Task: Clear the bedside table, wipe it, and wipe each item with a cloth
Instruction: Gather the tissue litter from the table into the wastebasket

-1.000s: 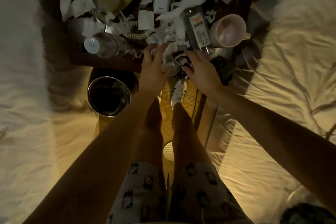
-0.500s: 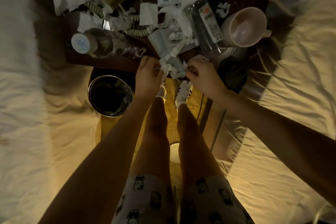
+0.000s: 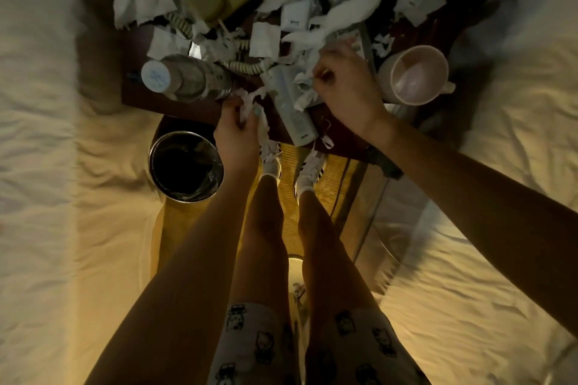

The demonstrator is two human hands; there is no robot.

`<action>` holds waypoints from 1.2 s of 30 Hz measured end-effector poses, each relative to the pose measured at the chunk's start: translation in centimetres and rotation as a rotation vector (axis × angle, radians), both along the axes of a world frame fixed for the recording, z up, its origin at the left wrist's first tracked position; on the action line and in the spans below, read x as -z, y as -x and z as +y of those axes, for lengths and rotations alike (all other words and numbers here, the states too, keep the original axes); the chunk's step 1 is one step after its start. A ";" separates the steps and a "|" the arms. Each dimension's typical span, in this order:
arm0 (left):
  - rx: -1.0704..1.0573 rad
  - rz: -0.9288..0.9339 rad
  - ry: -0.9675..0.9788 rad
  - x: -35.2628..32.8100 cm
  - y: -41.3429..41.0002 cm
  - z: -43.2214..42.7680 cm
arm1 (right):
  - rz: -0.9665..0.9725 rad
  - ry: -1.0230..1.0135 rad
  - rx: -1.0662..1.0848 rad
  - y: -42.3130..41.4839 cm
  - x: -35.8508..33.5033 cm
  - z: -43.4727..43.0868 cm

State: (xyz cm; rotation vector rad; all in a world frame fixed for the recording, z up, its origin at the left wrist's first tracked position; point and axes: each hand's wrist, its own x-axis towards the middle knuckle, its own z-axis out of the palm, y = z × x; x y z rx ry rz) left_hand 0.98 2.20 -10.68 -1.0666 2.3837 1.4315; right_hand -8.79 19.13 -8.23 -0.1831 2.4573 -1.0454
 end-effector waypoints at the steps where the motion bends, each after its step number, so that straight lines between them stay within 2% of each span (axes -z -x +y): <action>1: -0.021 0.001 0.012 0.2 -0.3 -0.2 | -0.020 -0.027 -0.056 0.3 0.4 -0.3; 5: -0.050 -0.011 0.030 0.9 -1.2 -0.9 | 0.014 -0.112 -0.195 -0.3 1.8 -1.5; 12: 0.013 -0.014 0.015 2.4 -0.5 -1.3 | -0.084 -0.106 -0.148 -0.5 2.6 -1.8; 16: 0.068 -0.024 0.128 3.1 0.9 -1.2 | -0.077 -0.176 -0.216 -0.3 3.3 -1.8; 20: 0.084 -0.057 0.201 3.5 1.4 -0.9 | -0.078 -0.146 -0.211 -0.1 3.7 -1.8; 26: 0.077 -0.042 0.153 1.9 0.2 0.0 | -0.030 -0.137 -0.248 -0.7 3.3 -1.8; 29: 0.028 -0.042 0.088 1.3 0.3 0.4 | -0.110 -0.096 -0.198 -0.6 2.8 -1.6; 32: 0.034 0.040 0.075 0.4 1.5 0.5 | -0.191 -0.056 -0.119 -0.3 2.0 -1.4; 36: 0.054 0.089 0.000 -0.6 4.1 0.6 | -0.105 -0.082 -0.046 1.0 0.4 -0.5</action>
